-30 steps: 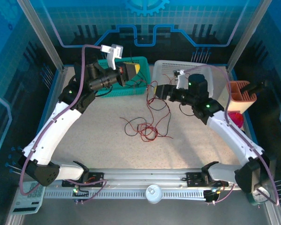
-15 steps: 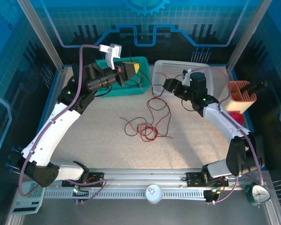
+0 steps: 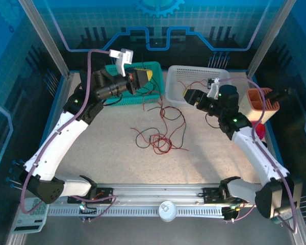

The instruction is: Untangle the cables

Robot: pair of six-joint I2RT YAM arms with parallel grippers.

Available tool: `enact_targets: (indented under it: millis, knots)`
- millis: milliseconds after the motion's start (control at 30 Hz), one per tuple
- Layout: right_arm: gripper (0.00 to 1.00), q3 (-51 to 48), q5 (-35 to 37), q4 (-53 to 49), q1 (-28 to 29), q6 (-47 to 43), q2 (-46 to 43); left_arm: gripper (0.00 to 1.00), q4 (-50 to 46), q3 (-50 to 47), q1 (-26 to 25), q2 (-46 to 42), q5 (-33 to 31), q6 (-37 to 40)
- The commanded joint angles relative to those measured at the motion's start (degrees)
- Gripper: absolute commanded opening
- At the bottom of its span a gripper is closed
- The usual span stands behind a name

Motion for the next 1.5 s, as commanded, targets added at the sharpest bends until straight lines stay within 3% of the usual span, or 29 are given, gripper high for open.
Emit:
enact_targets:
  millis: [0, 333, 700, 1067, 1467]
  knots:
    - [0.67, 3.18, -4.27, -3.17, -0.42, -3.07, -1.59, 0.0, 2.71, -1.38, 0.27, -1.39, 3.76, 1.67]
    - [0.63, 8.8, -15.97, 0.38, 0.7, -1.74, 3.44, 0.0, 7.45, -3.28, 0.3, -0.01, 11.19, 3.01]
    - [0.62, 9.76, -26.09, 11.36, 4.08, 7.24, 12.57, 0.0, 9.77, -4.21, 0.29, 0.71, 16.34, 2.61]
    - [0.71, 5.46, -30.0, 22.76, 4.74, 14.99, 14.72, 0.0, 9.15, -3.77, 0.25, 2.1, 18.65, 4.44]
    - [0.71, 3.12, -30.22, 20.5, 4.75, 13.67, 12.71, 0.0, 10.98, -2.26, 0.3, 3.52, 23.01, 4.27]
